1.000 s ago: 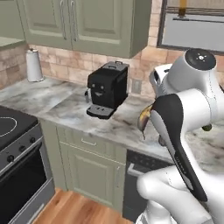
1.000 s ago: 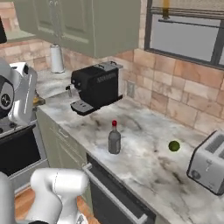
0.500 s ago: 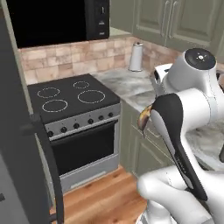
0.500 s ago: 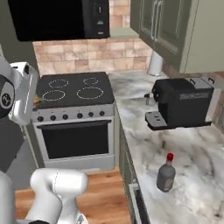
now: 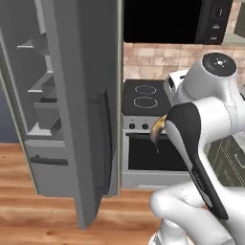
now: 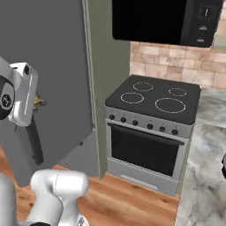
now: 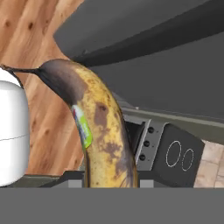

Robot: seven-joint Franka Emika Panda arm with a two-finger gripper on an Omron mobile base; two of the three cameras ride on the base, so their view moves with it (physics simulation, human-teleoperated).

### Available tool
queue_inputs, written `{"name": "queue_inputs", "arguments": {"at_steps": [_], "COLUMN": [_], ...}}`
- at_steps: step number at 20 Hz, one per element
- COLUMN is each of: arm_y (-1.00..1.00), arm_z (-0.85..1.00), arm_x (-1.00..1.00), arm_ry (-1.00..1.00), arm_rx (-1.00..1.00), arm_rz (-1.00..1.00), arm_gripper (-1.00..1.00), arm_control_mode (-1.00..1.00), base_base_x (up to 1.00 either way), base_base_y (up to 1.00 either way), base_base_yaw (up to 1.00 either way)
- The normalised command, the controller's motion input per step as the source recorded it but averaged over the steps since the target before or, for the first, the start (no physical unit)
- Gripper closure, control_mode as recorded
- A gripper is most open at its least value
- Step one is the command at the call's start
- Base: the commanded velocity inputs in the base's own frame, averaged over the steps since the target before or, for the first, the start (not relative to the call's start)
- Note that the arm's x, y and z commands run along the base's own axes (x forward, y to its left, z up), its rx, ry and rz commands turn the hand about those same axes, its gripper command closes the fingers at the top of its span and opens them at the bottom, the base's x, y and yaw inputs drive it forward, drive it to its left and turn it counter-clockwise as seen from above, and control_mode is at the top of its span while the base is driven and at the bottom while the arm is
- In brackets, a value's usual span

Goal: Place the liquor on the top shelf of the fridge to keep it out of children's reach, and place the banana and lime on lower shelves for easy access.

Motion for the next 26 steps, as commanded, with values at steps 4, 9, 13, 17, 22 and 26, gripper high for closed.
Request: {"name": "queue_inputs", "arguments": {"at_steps": [4,9,13,17,22,26], "arm_y": [0.00,0.00,0.00,0.00,0.00,0.00], "arm_z": [0.00,0.00,0.00,0.00,0.00,0.00], "arm_x": [0.00,0.00,0.00,0.00,0.00,0.00], "arm_ry": [0.00,0.00,0.00,0.00,0.00,0.00], "arm_rx": [0.00,0.00,0.00,0.00,0.00,0.00], "arm_rz": [0.00,0.00,0.00,0.00,0.00,0.00], "arm_gripper": [1.00,1.00,1.00,1.00,1.00,1.00], "arm_control_mode": [1.00,1.00,1.00,1.00,1.00,1.00], "base_base_x": [-0.11,0.00,0.00,0.00,0.00,0.00], "base_base_y": [0.39,0.78,0.99,1.00,1.00,0.97], "base_base_yaw": [0.61,0.37,0.15,0.00,-0.14,-0.37]}}
